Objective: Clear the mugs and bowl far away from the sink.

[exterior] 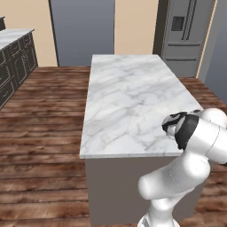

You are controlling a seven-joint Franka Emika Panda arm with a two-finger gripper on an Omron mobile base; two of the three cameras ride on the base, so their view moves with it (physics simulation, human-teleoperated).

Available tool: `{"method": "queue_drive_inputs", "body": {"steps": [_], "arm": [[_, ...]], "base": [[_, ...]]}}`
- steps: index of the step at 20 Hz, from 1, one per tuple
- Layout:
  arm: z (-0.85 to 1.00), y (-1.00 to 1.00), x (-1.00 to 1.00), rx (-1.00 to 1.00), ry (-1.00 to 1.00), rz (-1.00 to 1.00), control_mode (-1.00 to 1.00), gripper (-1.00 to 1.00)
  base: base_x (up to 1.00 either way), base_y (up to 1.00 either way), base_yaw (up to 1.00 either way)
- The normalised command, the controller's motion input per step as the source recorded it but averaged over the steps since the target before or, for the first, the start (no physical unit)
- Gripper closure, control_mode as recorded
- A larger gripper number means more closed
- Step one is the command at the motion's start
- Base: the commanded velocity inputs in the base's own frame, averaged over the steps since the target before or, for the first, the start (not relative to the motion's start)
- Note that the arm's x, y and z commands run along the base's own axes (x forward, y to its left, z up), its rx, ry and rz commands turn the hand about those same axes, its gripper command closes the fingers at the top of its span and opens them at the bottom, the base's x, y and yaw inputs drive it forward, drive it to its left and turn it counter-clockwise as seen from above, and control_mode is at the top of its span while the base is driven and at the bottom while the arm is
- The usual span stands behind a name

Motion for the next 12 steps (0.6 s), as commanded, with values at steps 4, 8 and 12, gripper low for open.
{"method": "queue_drive_inputs", "body": {"steps": [4,8,12], "arm": [[0.98,0.00,0.00,0.00,0.01,-0.12,-1.00,-1.00],[1.00,-0.08,-0.21,0.01,0.02,-0.25,-1.00,-1.00],[0.91,0.00,-0.18,0.00,0.00,-0.31,-1.00,-1.00]], "base": [[0.00,0.00,0.00],[0.00,0.00,0.00],[0.00,0.00,0.00]]}}
